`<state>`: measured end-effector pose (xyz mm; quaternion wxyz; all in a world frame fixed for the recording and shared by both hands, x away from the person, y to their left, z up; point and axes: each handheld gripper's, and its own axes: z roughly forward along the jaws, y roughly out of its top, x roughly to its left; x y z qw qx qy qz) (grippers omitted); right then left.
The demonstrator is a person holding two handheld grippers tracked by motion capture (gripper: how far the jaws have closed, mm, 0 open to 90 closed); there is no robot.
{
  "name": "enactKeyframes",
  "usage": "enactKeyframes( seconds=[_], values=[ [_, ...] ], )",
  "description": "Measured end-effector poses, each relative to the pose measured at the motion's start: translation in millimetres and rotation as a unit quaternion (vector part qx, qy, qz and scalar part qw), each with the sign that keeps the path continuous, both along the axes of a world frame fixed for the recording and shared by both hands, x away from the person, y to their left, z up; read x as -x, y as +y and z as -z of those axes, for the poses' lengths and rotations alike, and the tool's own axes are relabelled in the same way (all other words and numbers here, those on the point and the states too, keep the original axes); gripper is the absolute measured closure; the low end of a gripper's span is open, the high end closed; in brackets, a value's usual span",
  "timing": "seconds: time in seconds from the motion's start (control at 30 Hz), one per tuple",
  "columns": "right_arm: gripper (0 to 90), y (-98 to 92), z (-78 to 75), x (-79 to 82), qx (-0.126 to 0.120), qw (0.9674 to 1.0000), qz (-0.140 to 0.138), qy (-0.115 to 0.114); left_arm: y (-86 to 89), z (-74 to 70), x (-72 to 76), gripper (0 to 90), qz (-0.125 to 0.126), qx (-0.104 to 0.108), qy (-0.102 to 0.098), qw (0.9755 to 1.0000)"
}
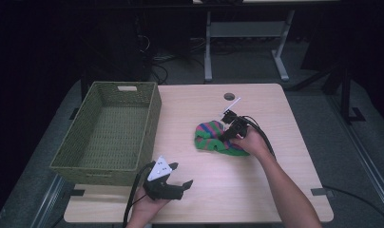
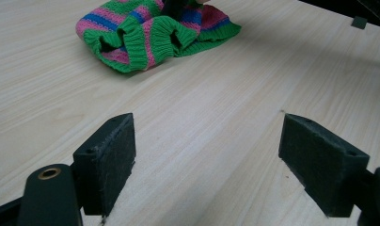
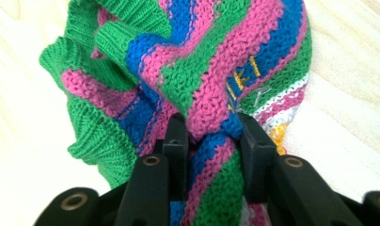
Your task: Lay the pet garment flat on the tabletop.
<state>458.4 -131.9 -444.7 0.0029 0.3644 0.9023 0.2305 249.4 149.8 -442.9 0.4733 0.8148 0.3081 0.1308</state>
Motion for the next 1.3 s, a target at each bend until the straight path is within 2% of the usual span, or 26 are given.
enactKeyframes(
  seconds=[0.43, 0.63, 0.9, 1.07, 1.13, 1.2, 1.3],
  values=[
    [71.8, -16.3, -8.6, 0.5, -0.038, 0.999, 0.021, 0.003, -0.1, -0.2, 0.2, 19.0, -0.001, 0.004, 0.0, 1.0],
    [71.8, -32.7, -25.3, 3.4, -0.072, 0.9969, 0.031, -0.003, 1.1, -0.8, -0.2, 19.0, -0.004, 0.006, -0.002, 1.0],
    [71.7, -48.4, -40.4, 10.1, -0.099, 0.9943, 0.037, -0.008, 4.1, -2.2, 0.0, 19.0, -0.011, 0.012, -0.004, 0.9999],
    [71.7, -53.3, -55.2, 21.0, -0.109, 0.9936, 0.019, -0.022, 4.7, -2.1, -0.6, 19.0, -0.011, 0.011, -0.004, 0.9999],
    [71.7, -58.0, -64.9, 28.3, -0.125, 0.9915, 0.017, -0.032, 4.9, -2.4, -0.5, 19.0, -0.012, 0.013, -0.005, 0.9998],
    [71.7, -59.3, -68.7, 31.6, -0.13, 0.9909, 0.014, -0.032, 5.2, -2.6, -0.5, 19.0, -0.013, 0.013, -0.006, 0.9998],
    [71.7, -62.4, -82.5, 46.8, -0.141, 0.989, -0.004, -0.044, 5.8, -3.2, 0.7, 19.0, -0.017, 0.016, -0.01, 0.9997]
  ],
)
